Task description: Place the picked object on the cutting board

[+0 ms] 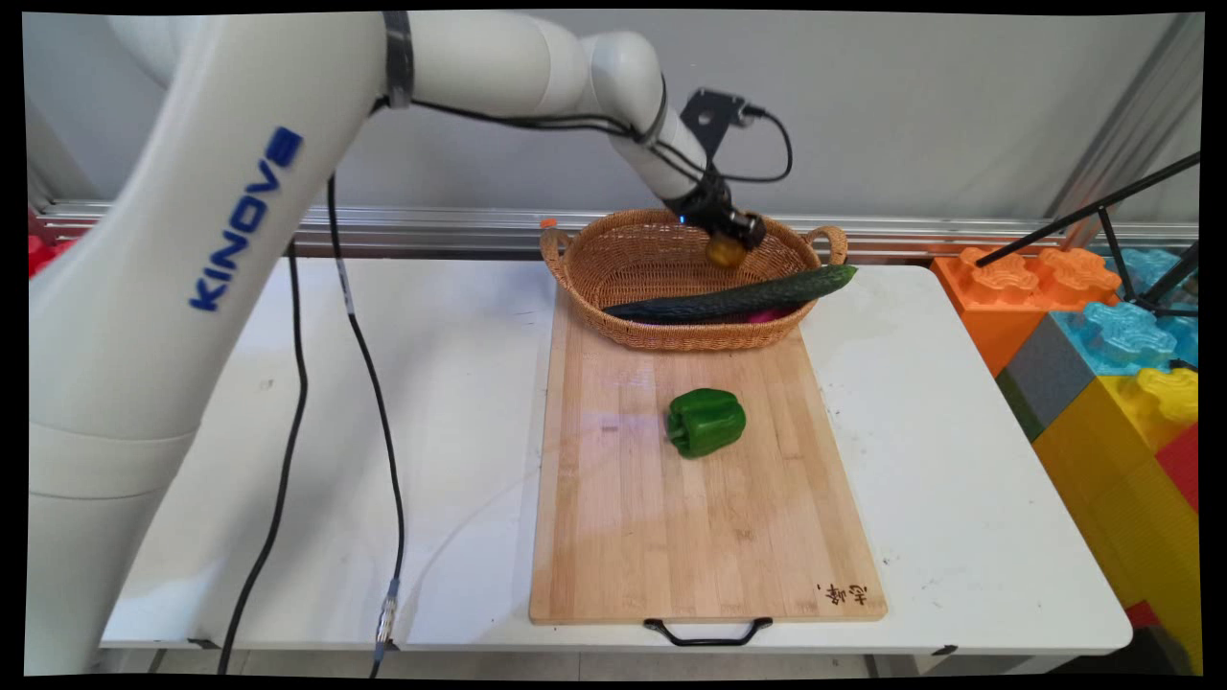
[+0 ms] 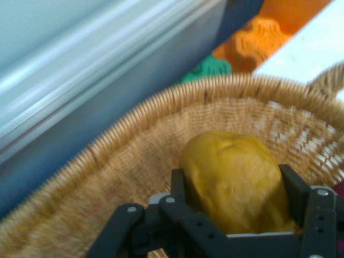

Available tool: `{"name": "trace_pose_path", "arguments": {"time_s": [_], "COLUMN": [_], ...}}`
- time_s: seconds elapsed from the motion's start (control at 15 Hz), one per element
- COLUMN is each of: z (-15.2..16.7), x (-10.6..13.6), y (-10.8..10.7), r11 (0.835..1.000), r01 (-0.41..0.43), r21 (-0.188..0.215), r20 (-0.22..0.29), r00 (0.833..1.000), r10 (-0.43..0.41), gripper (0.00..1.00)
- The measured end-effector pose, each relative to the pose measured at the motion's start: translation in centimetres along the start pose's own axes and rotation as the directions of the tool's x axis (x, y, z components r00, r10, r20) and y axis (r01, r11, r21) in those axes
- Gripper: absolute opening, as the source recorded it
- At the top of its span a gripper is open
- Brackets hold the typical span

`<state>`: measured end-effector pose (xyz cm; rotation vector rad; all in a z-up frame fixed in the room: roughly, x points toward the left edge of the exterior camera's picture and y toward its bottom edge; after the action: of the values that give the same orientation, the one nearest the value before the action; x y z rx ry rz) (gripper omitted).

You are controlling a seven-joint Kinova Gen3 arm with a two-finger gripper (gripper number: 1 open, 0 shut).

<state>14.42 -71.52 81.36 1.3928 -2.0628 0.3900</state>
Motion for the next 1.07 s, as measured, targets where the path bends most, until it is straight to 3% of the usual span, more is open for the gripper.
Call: {"name": "trace_pose_path", "arguments": {"time_s": [0.27,0.53,0.8,1.07], "z": [-4.4,-8.6,-14.5,-19.4], "x": [1.7,2.0,0.8,-3.2], "y": [0.8,1.4,2.5,2.9], "r11": [0.997,0.992,0.984,0.969], "r01": [-0.052,-0.107,-0.175,-0.245], "r21": [0.052,0.066,0.041,-0.003], "r20": [-0.027,-0.019,0.011,0.097], "r00": [0.998,0.994,0.985,0.965], "r10": [0.053,0.109,0.175,0.244], "gripper": [0.00,0.00,0.00,0.00]}}
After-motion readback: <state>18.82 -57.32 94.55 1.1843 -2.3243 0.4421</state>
